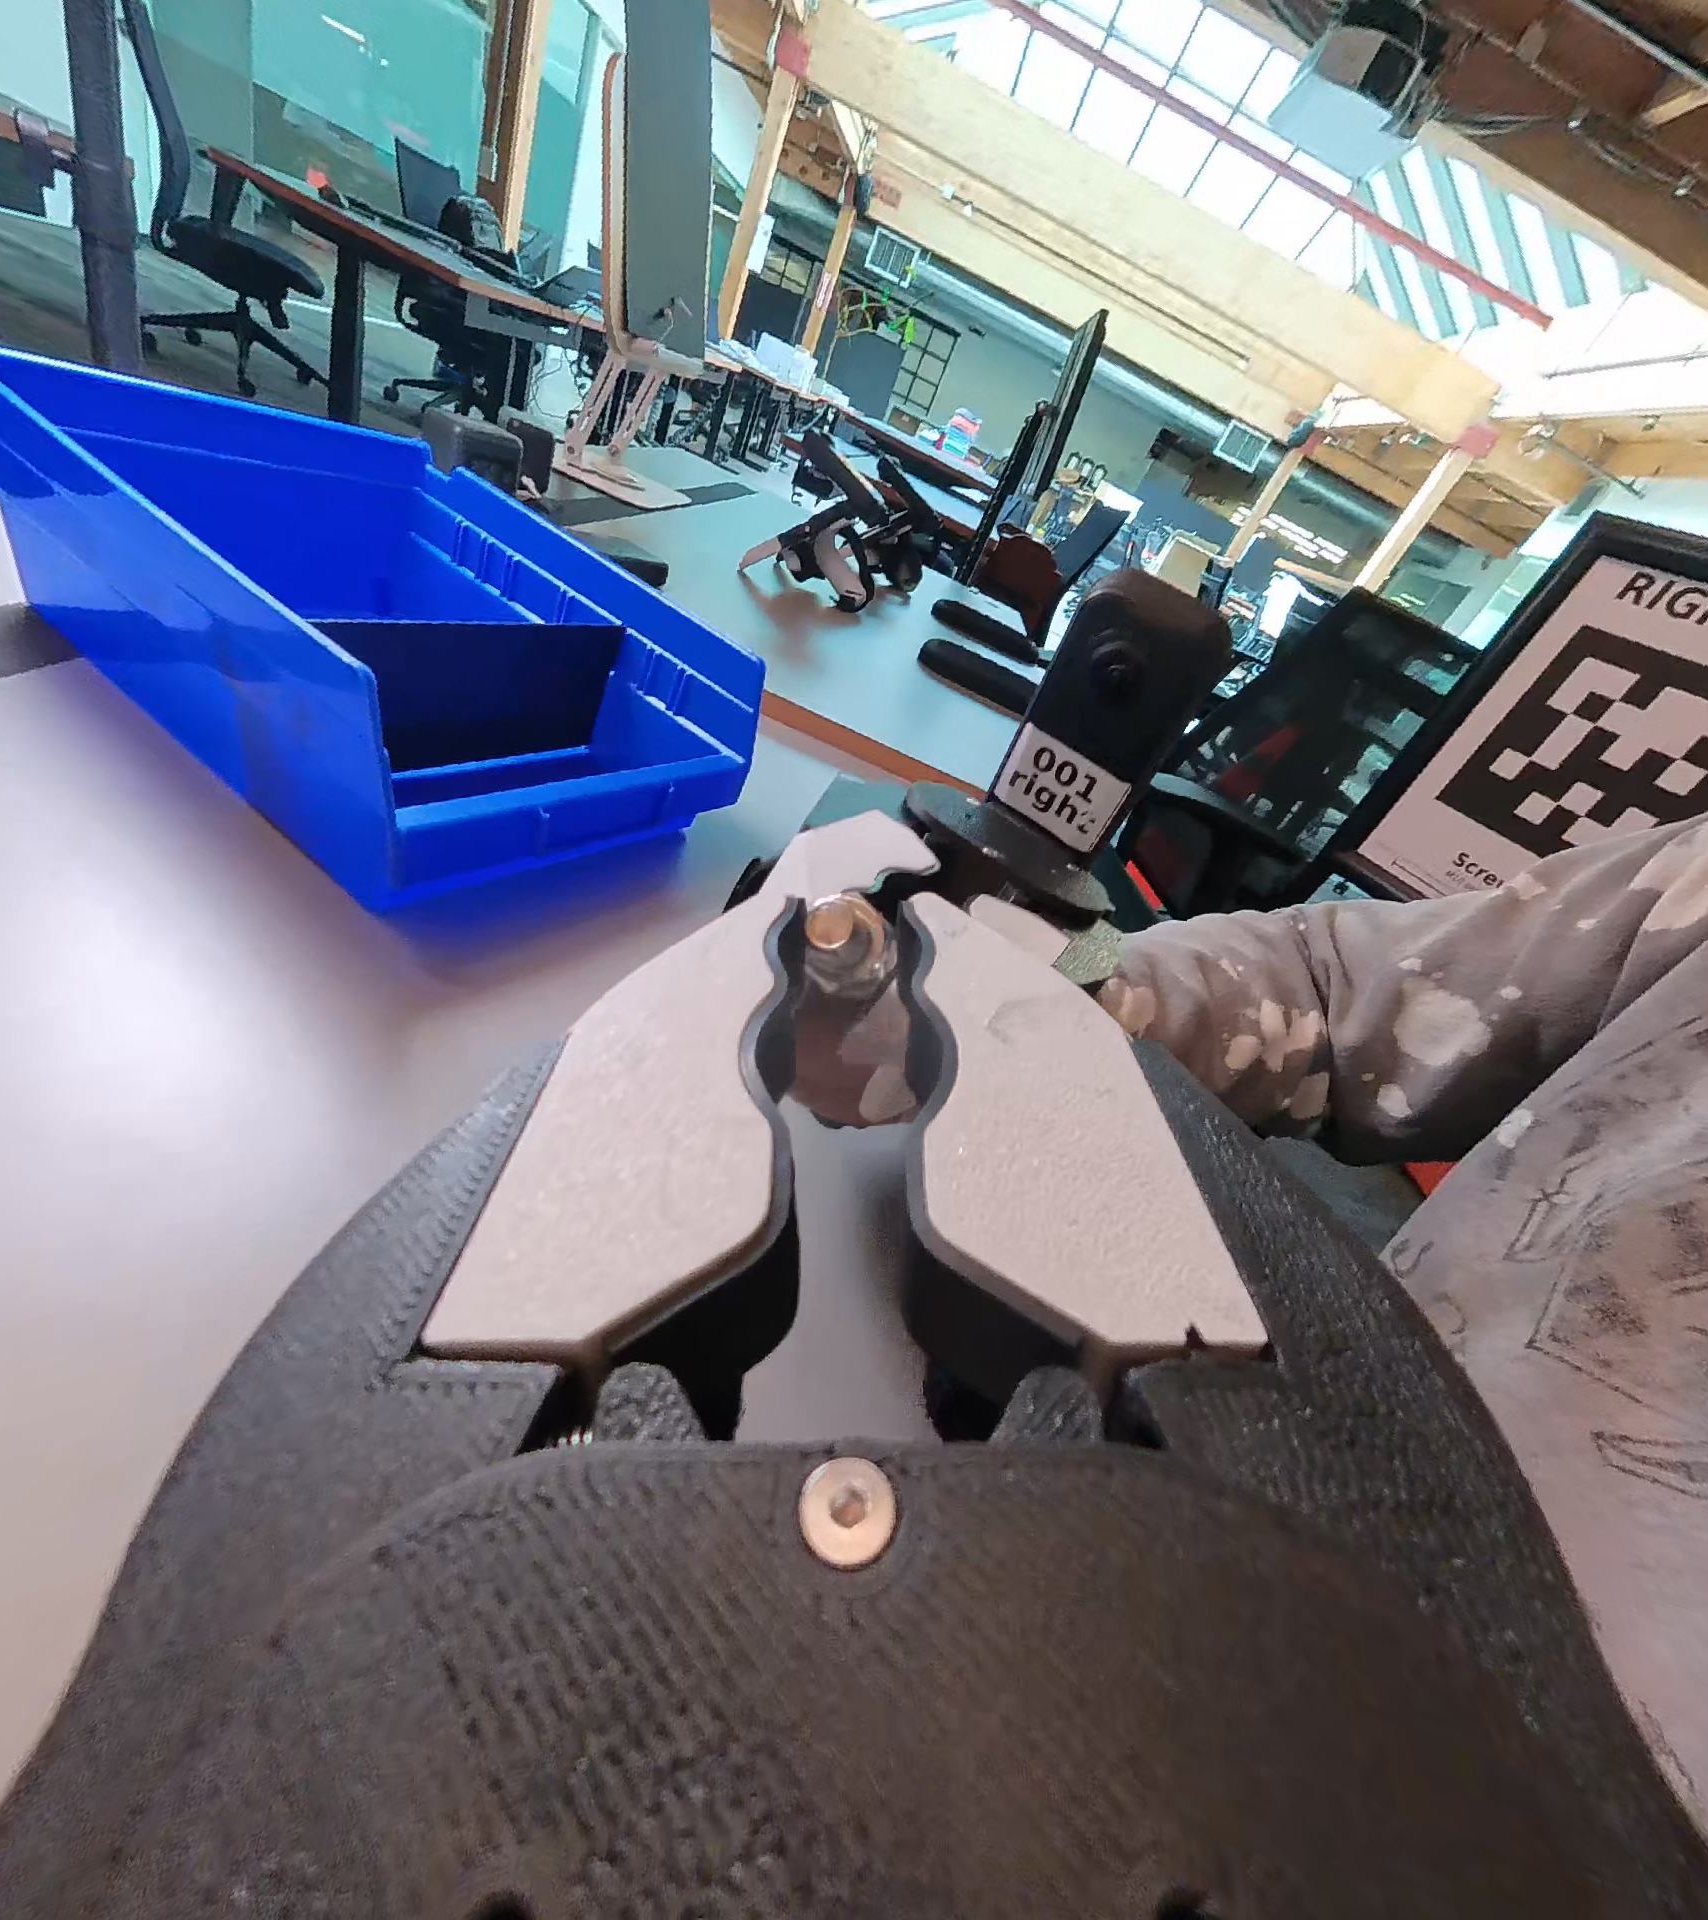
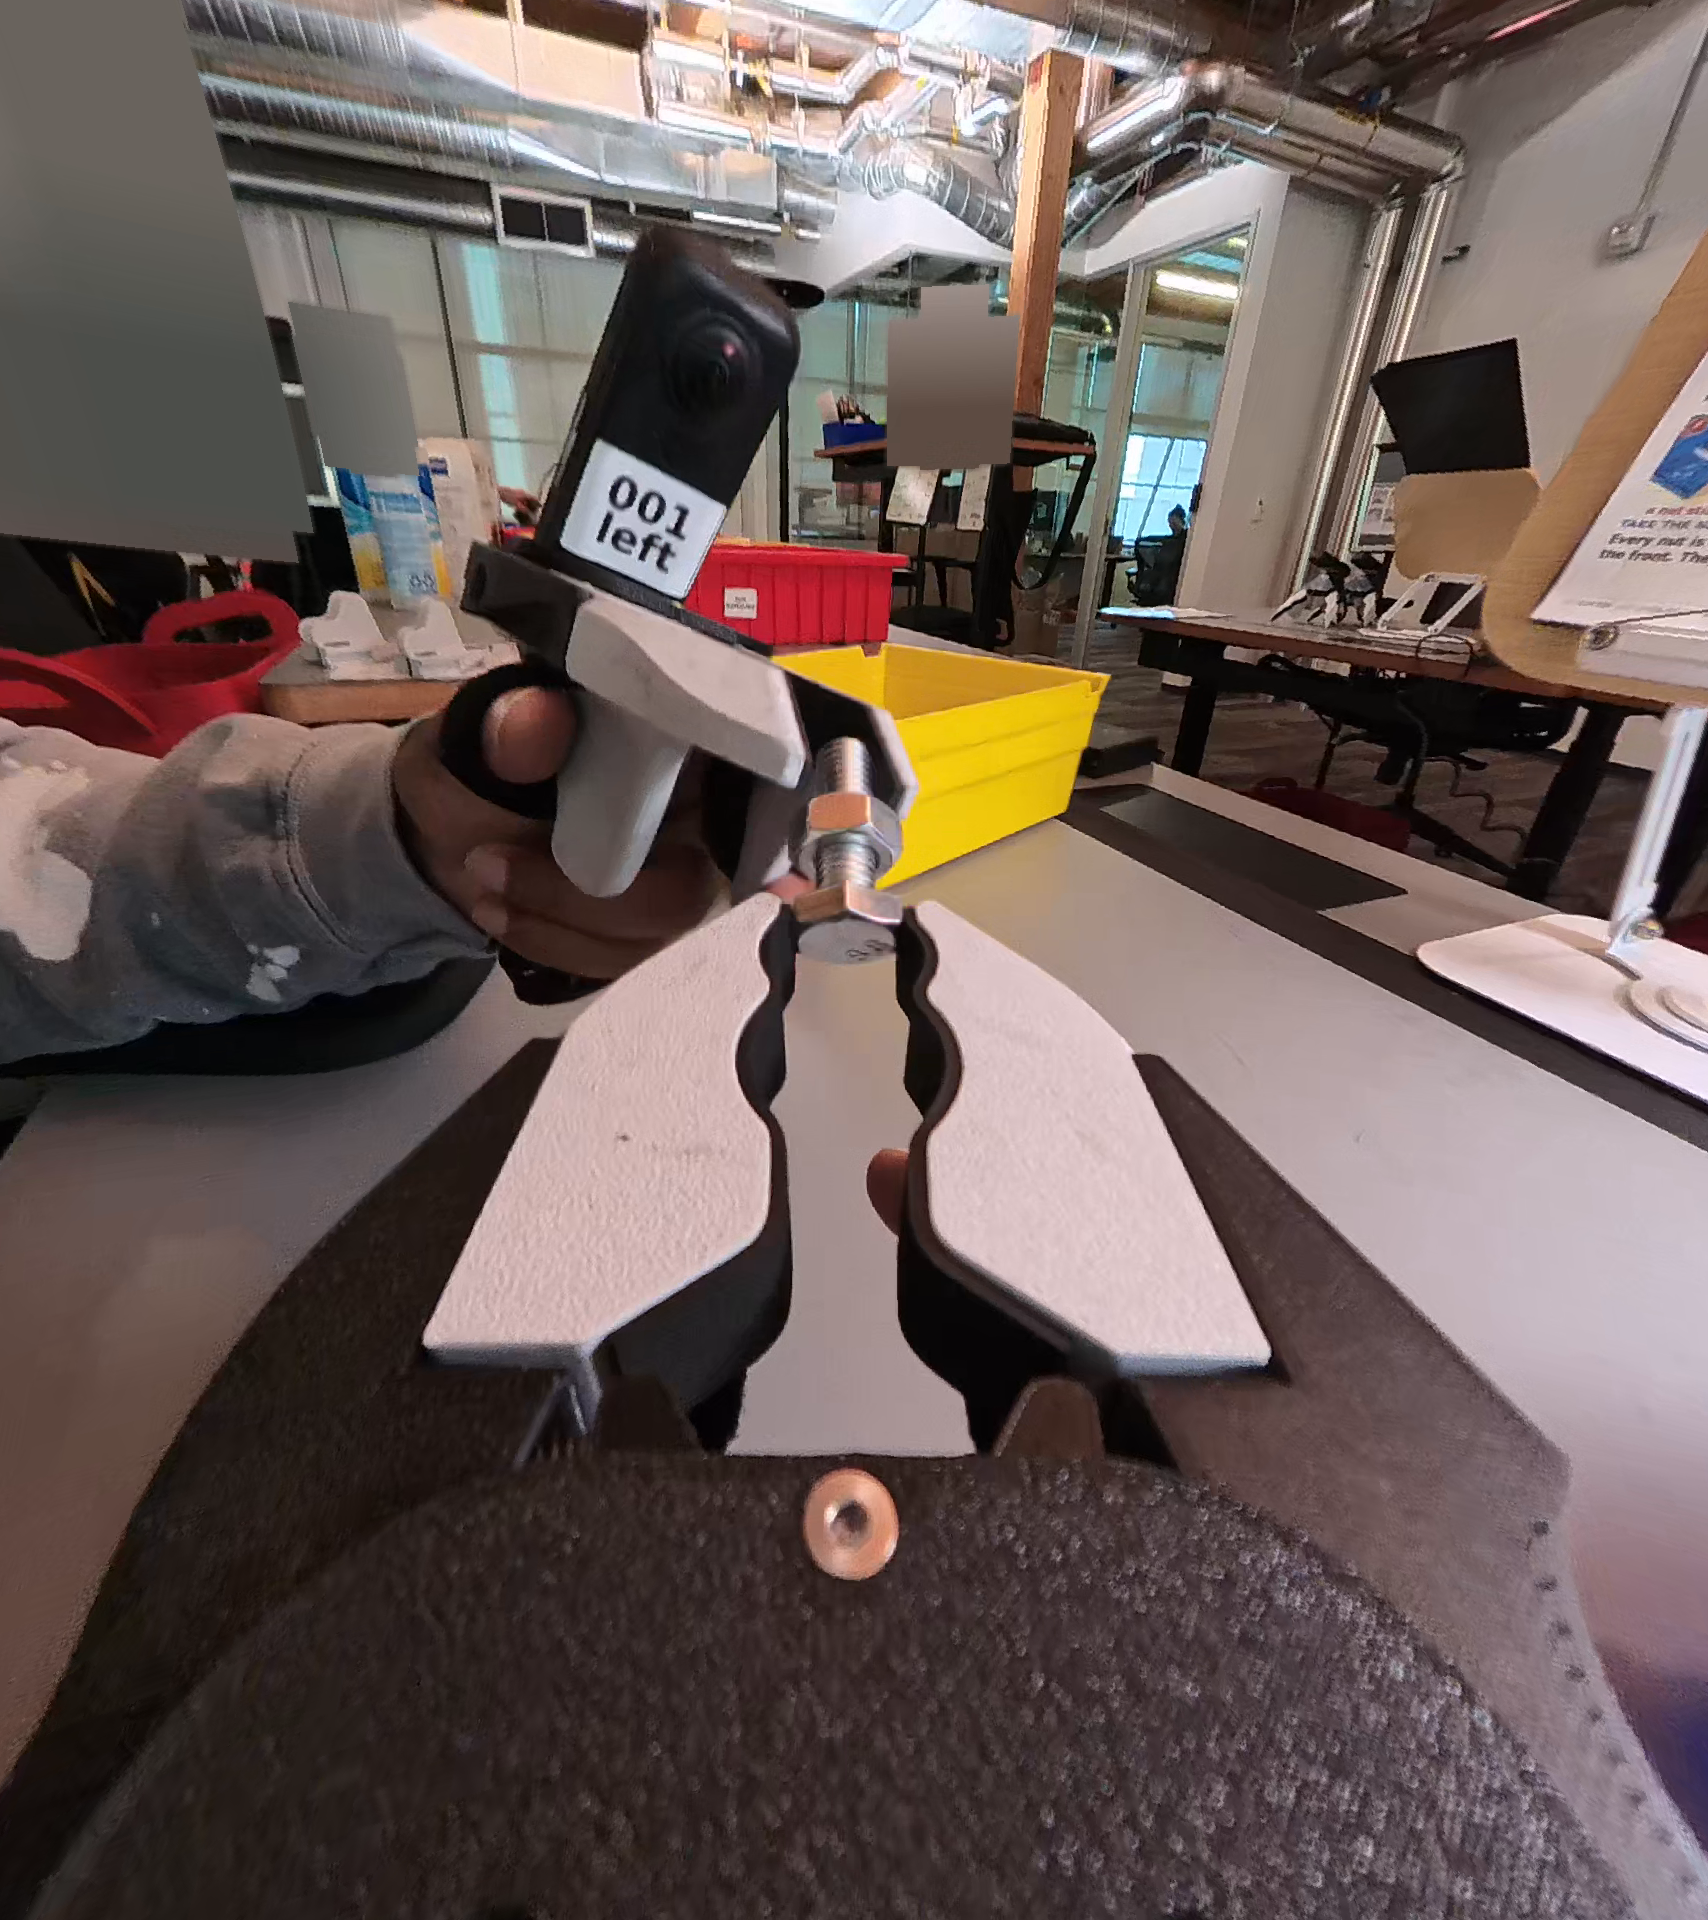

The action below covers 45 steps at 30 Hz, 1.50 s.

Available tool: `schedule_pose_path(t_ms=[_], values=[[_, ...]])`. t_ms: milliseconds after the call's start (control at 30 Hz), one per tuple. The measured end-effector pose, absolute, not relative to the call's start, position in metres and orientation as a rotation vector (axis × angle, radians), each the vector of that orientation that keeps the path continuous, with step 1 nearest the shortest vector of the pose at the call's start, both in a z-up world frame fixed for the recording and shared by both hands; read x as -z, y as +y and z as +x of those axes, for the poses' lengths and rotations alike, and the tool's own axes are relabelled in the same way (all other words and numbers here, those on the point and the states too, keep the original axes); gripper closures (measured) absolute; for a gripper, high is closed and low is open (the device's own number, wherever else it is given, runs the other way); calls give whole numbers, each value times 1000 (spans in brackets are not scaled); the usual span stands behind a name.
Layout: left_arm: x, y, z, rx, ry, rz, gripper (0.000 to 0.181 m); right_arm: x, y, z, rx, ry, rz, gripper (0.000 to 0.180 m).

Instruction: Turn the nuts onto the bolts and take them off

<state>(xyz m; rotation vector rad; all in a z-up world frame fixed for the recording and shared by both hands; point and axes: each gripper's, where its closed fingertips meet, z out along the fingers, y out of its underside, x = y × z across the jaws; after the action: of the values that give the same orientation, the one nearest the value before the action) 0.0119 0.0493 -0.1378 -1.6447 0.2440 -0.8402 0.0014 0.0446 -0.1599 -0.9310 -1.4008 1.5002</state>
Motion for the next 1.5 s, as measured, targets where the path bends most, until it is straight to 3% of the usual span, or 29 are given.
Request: schedule_pose_path(t_ms=[267,467,667,800,1033,1133,1200,1500], values=[[146,51,23,638,365,-1695,169,183,37,-8,-1388,-1512,-990,162],[139,47,20,627,385,-1654,153,172,45,-6,-1461,-1430,-1003,162],[152,54,14,573,362,-1711,154,168,45,-4,-1459,-1420,-987,162],[155,62,-19,444,236,-1736,177,159,42,1,-1510,-1400,-937,162],[144,50,17,611,382,-1656,148,168,42,-3,-1460,-1438,-979,162],[148,53,13,561,378,-1684,151,169,42,-3,-1452,-1441,-980,162],[148,58,-3,501,301,-1701,170,164,43,0,-1495,-1421,-959,162],[148,52,15,567,396,-1679,150,169,41,-3,-1456,-1448,-978,162]])
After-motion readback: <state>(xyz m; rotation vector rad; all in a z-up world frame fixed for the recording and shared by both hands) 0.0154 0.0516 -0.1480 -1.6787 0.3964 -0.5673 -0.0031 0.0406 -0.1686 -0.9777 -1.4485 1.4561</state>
